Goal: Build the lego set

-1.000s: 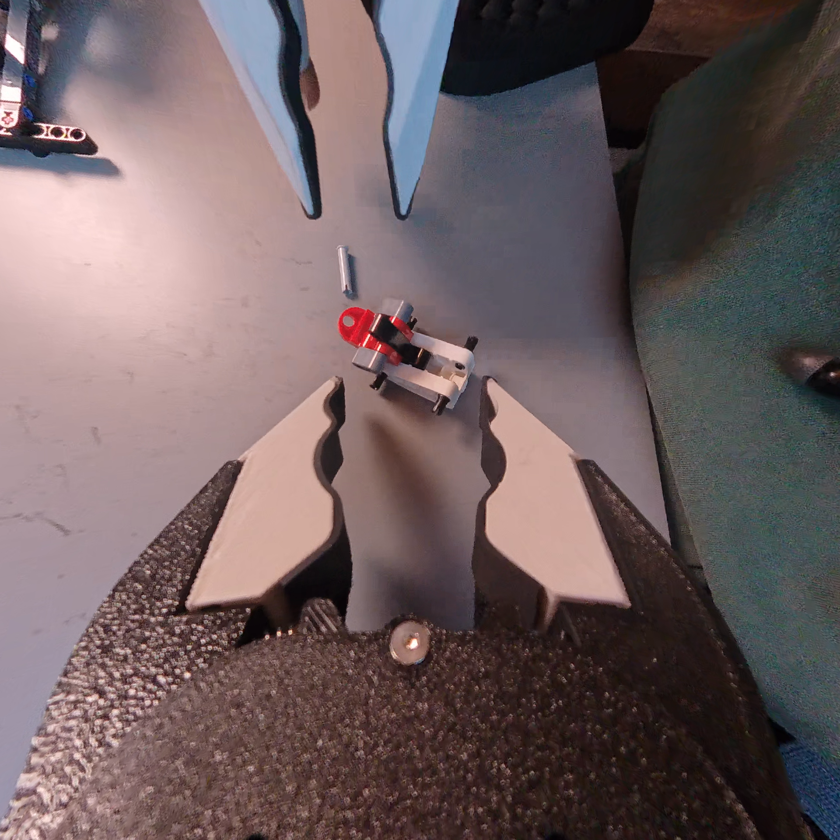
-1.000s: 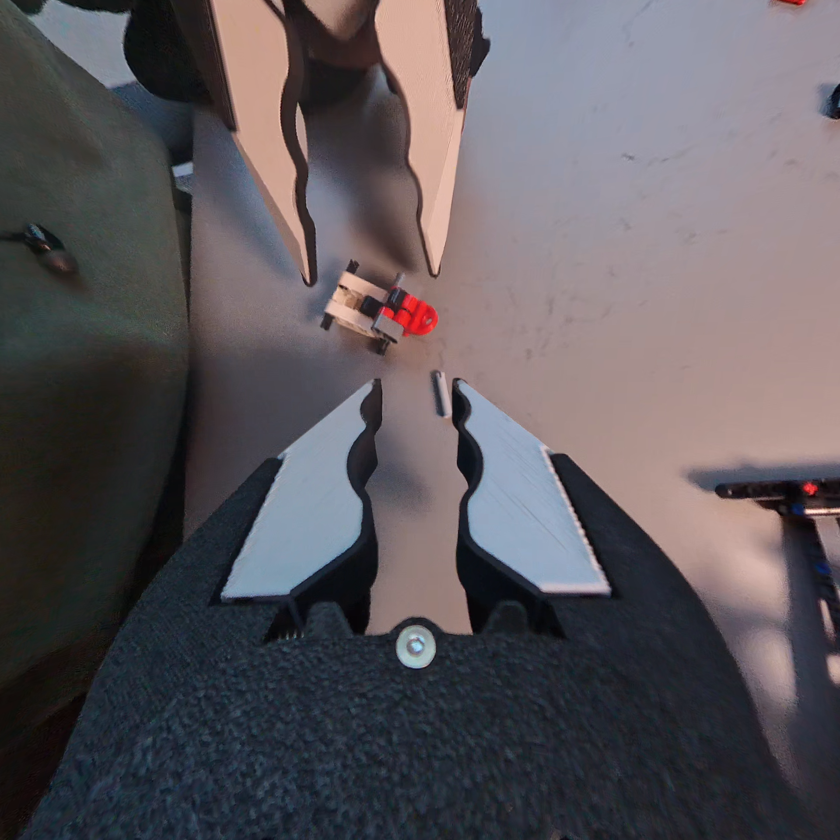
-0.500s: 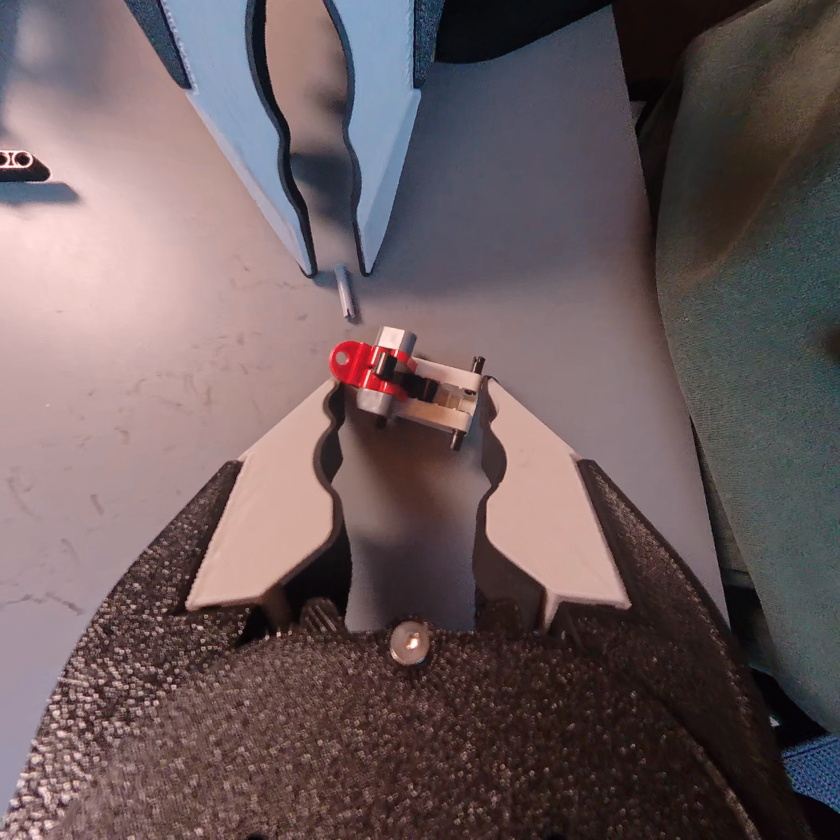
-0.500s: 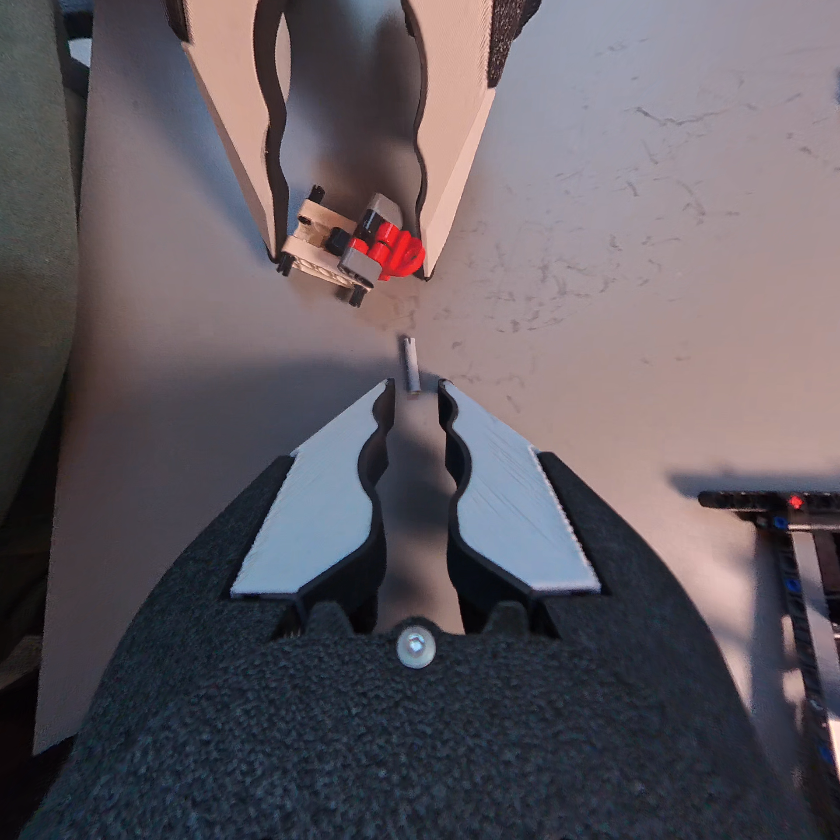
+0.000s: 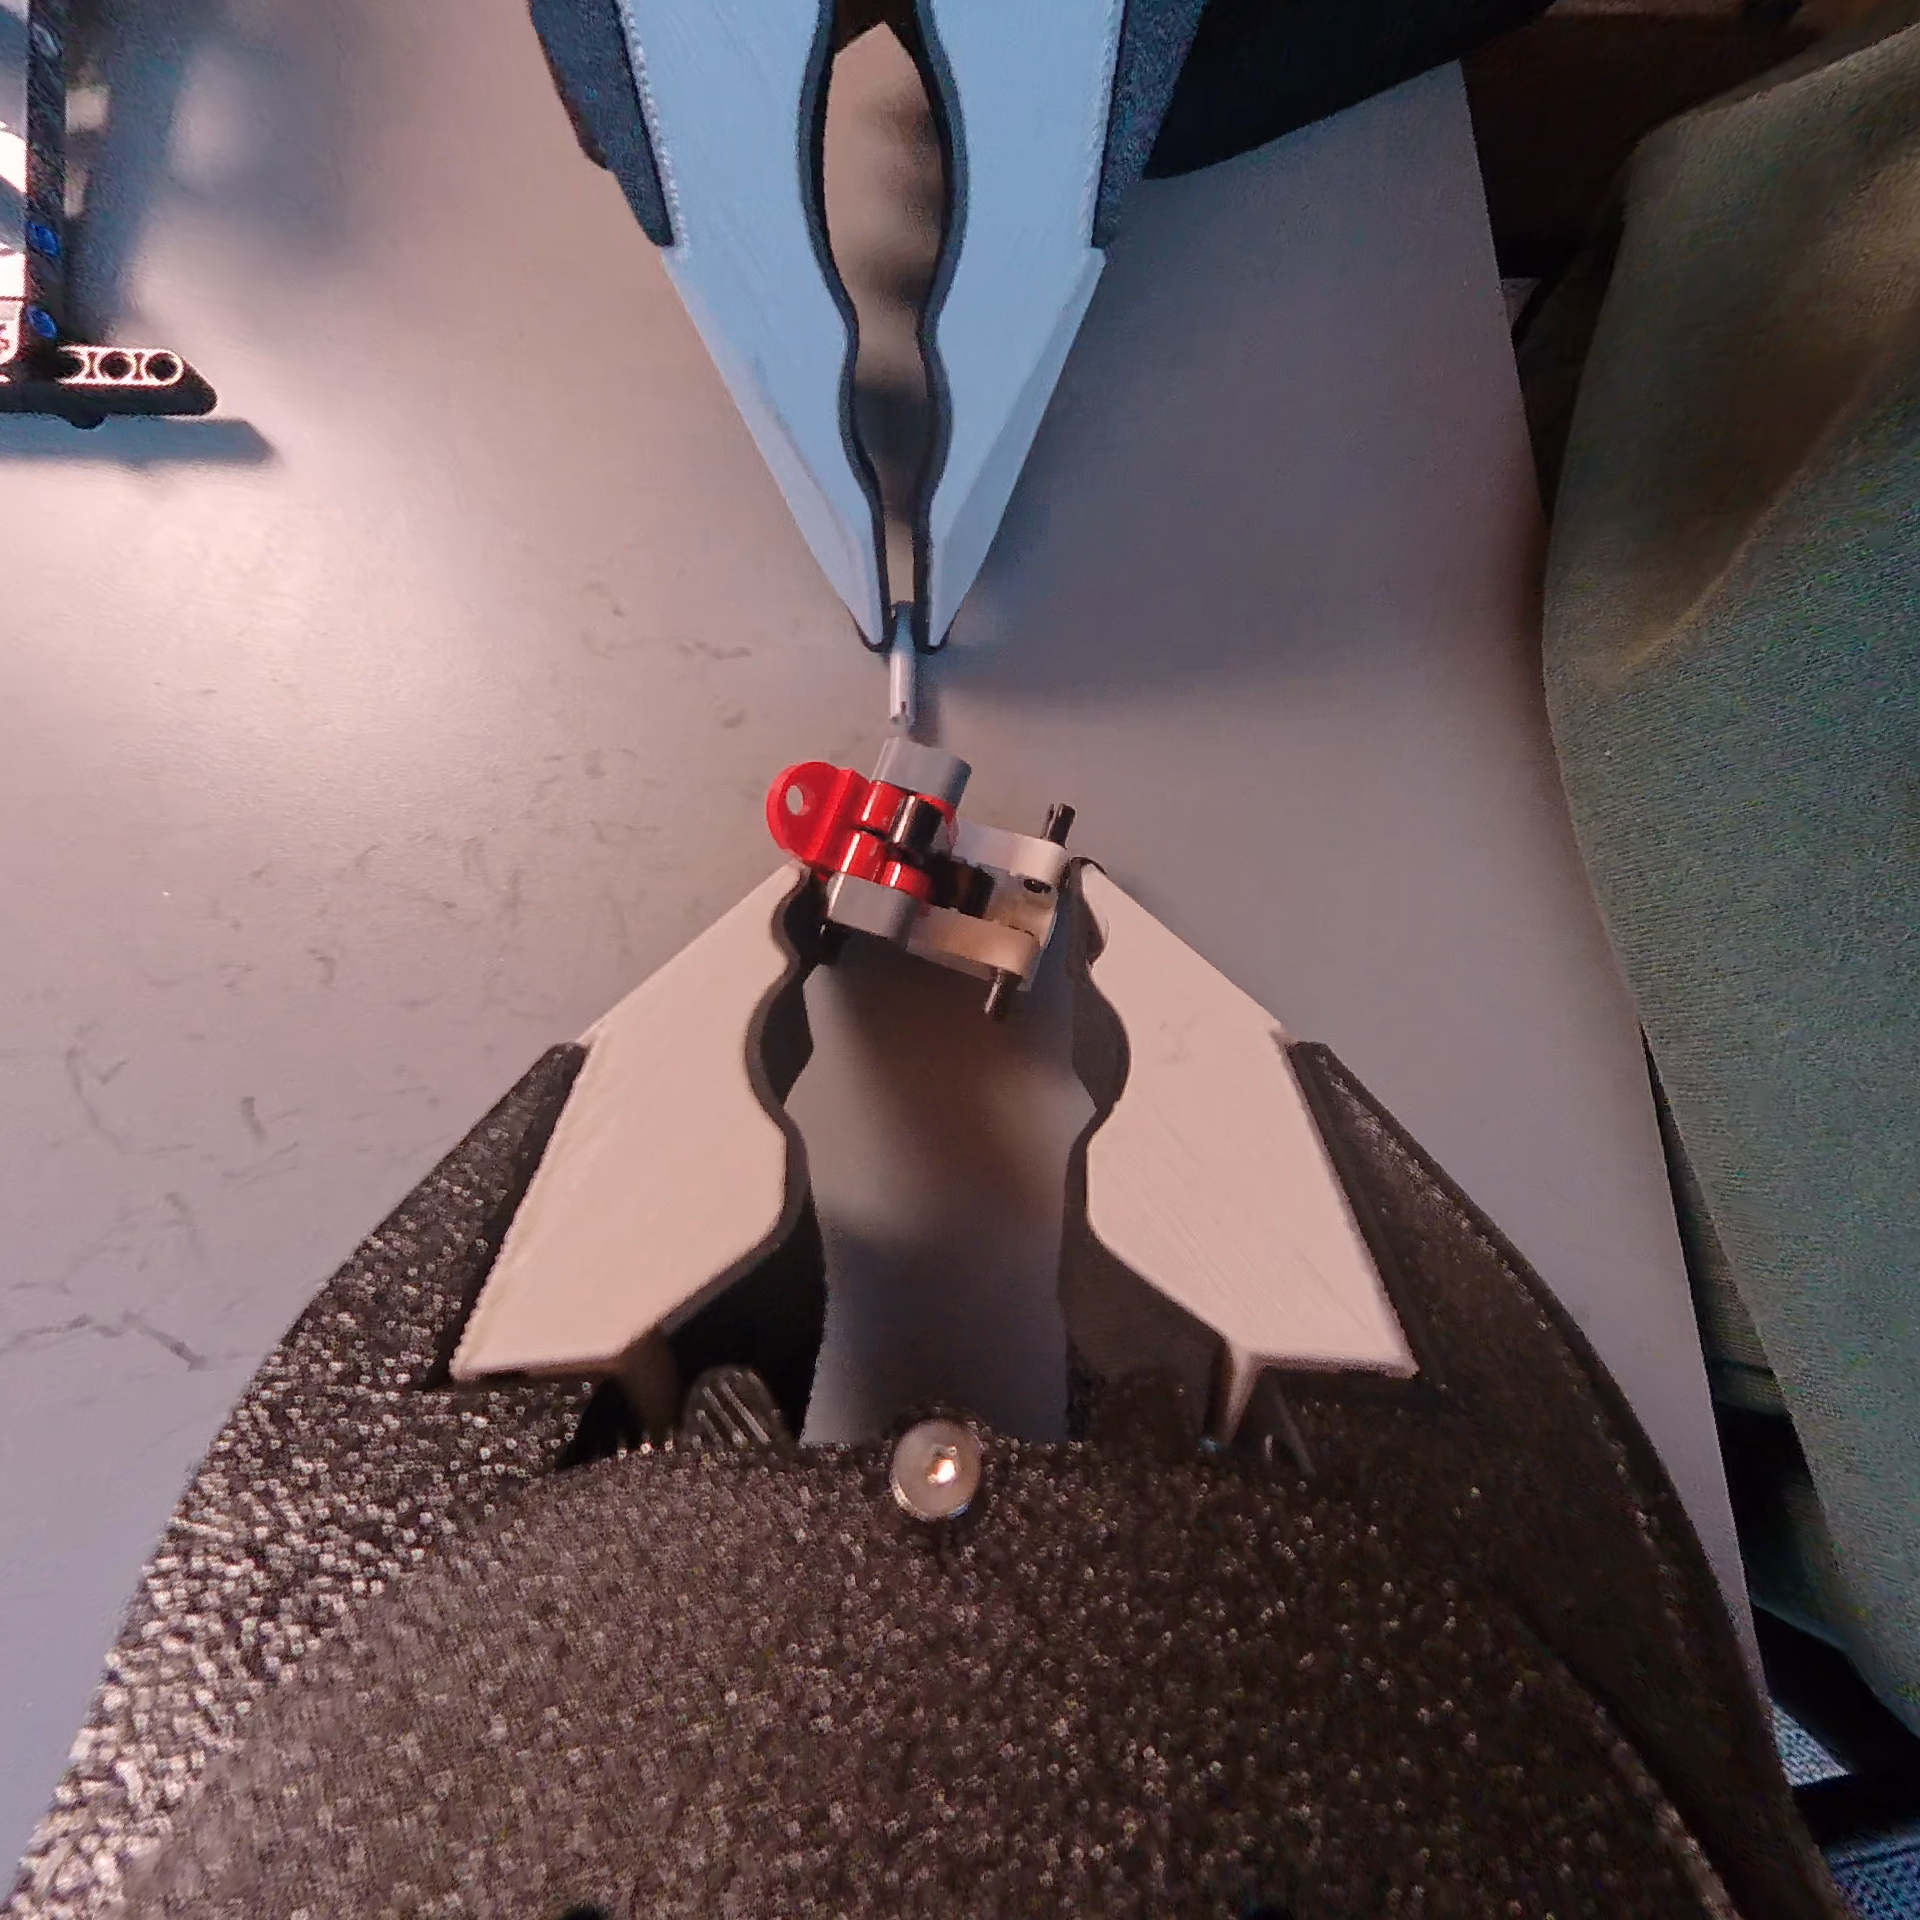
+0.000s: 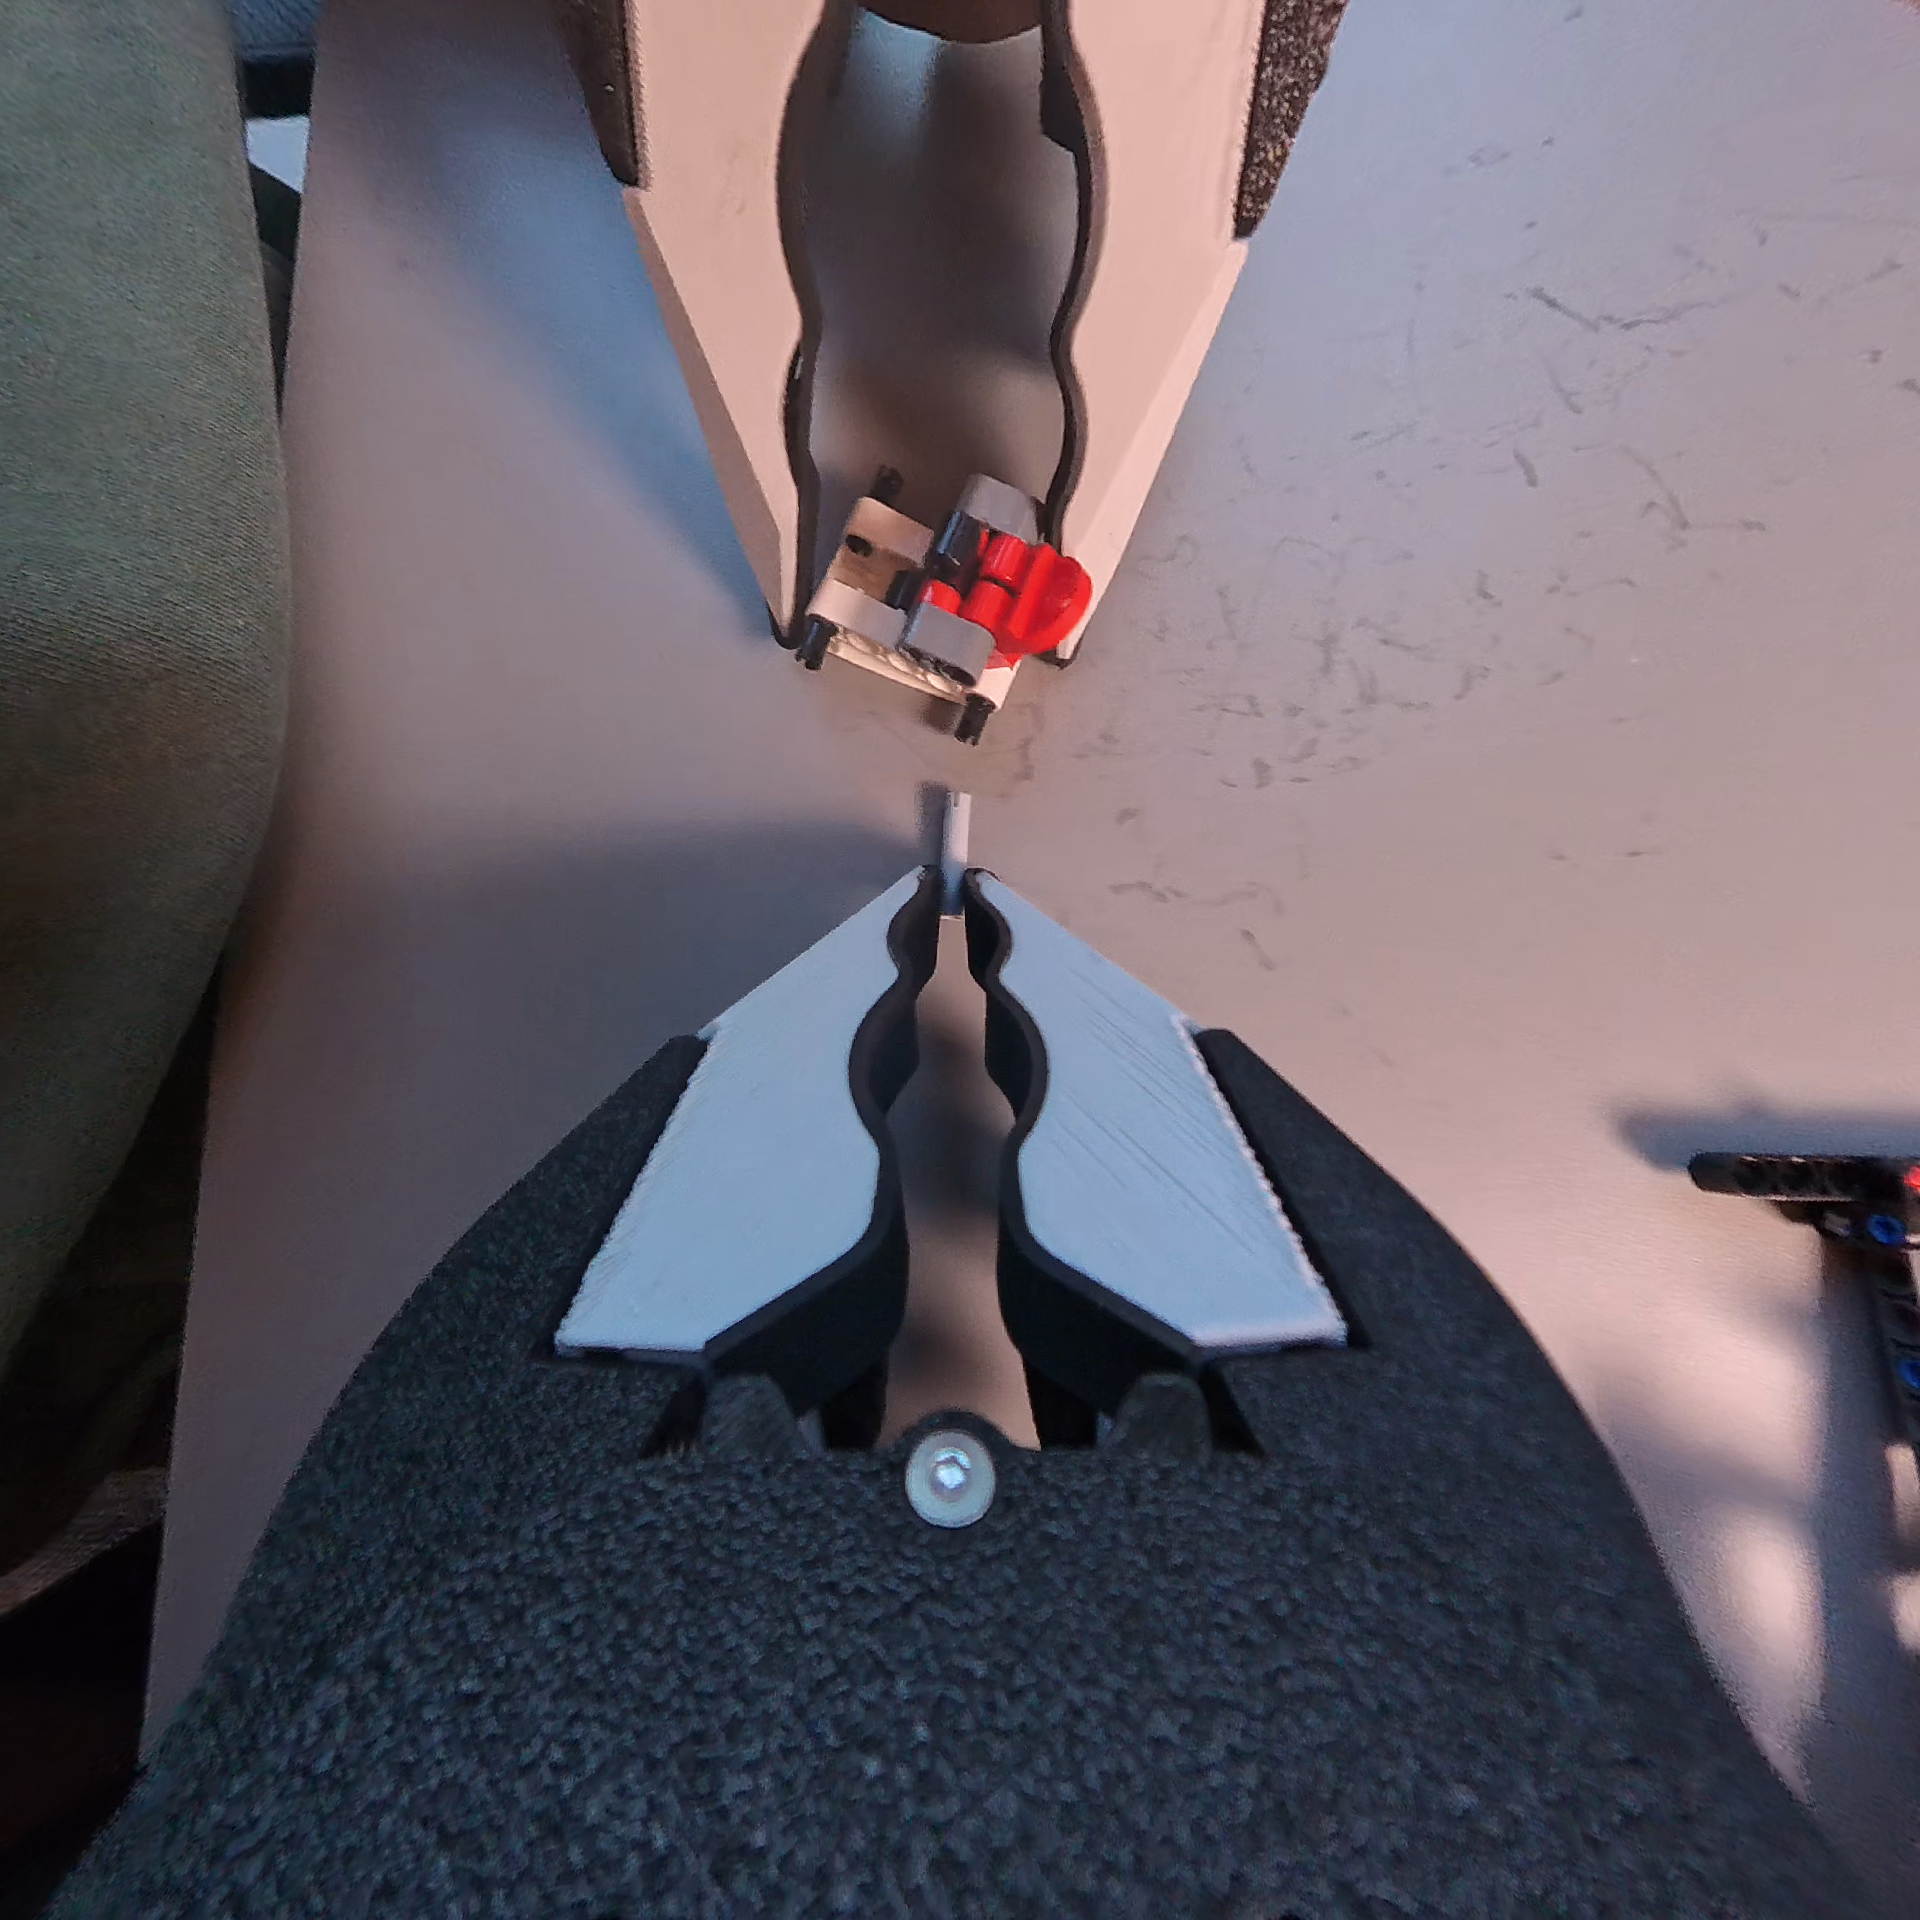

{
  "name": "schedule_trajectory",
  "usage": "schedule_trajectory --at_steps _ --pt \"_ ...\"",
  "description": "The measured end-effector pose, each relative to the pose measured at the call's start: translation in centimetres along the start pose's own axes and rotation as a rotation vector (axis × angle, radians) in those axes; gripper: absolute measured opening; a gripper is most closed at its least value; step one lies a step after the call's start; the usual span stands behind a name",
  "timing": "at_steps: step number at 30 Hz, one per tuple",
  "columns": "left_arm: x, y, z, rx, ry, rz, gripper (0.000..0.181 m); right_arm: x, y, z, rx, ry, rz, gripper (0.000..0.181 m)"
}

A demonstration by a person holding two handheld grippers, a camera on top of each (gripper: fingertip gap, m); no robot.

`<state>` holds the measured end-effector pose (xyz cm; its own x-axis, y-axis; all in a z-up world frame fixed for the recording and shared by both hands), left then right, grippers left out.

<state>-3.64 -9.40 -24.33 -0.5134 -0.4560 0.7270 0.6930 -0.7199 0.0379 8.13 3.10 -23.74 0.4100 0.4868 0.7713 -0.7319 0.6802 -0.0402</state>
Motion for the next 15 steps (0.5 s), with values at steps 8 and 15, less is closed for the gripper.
schedule_trajectory --at_steps 8,15 --pt "0.4 -0.6 -0.2 0.084 0.022 -0.075 0.06 -0.3 -1.1 0.9 -0.017 0.027 0.009 0.004" --pt "0.4 -1.2 0.0 0.046 0.0 -0.09 0.065 -0.7 -1.0 1.1 -0.09 0.038 -0.01 0.004"
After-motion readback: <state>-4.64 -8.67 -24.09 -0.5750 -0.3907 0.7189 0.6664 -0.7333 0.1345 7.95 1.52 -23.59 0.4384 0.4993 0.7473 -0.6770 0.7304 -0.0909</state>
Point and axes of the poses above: each gripper's, where its closed fingertips meet, x back along the fingers, z out of its top, y = z × x across the jaws, the point moved 10 cm from there along x, back along the fingers, and after that the axes turned 2 degrees about z, right-handed, at the moved point
